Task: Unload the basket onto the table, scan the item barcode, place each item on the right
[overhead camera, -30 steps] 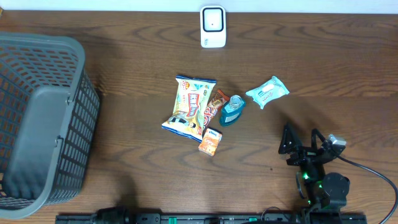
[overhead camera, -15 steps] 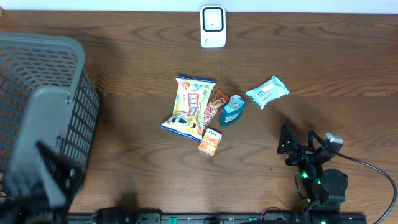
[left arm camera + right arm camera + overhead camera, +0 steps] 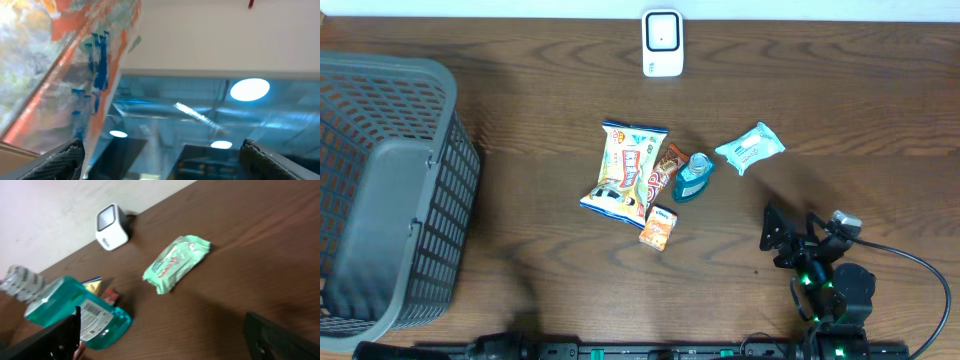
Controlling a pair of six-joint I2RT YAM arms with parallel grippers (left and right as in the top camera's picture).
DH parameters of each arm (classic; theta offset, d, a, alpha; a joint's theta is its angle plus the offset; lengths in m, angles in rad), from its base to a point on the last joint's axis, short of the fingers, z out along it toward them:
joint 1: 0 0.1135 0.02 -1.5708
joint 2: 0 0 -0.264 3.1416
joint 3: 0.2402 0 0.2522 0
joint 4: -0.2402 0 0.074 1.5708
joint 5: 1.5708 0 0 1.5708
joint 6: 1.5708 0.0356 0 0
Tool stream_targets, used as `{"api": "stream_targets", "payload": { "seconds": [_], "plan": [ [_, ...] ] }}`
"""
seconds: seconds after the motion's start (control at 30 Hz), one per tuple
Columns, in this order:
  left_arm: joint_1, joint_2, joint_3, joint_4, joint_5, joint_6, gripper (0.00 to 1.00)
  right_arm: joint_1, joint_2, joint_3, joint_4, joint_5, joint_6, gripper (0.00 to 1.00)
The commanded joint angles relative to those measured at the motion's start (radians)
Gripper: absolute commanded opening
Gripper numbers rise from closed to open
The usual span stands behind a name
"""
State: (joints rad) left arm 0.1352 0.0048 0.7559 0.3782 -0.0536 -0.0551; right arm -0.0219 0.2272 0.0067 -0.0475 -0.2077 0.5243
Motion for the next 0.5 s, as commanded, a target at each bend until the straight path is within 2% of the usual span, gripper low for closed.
{"api": "stream_targets", "payload": {
  "seconds": [0.0,0.17,0.3,0.47],
  "plan": [
    [-0.003,0.018,-0.03,0.085,-0.011,-0.154,0.99,0.008,0.0,0.006,0.011,-0.077,-0.011,0.99],
    [-0.003,0.035,-0.098,0.122,-0.099,-0.234,0.98,0.008,0.0,0.04,0.006,-0.114,-0.083,0.99],
    [-0.003,0.035,-0.222,0.126,-0.102,-0.285,0.98,0.008,0.0,0.1,-0.008,-0.116,-0.143,0.99],
    [-0.003,0.036,-0.397,0.154,0.049,-0.291,0.98,0.008,0.002,0.24,-0.121,-0.042,-0.252,0.99]
  ]
}}
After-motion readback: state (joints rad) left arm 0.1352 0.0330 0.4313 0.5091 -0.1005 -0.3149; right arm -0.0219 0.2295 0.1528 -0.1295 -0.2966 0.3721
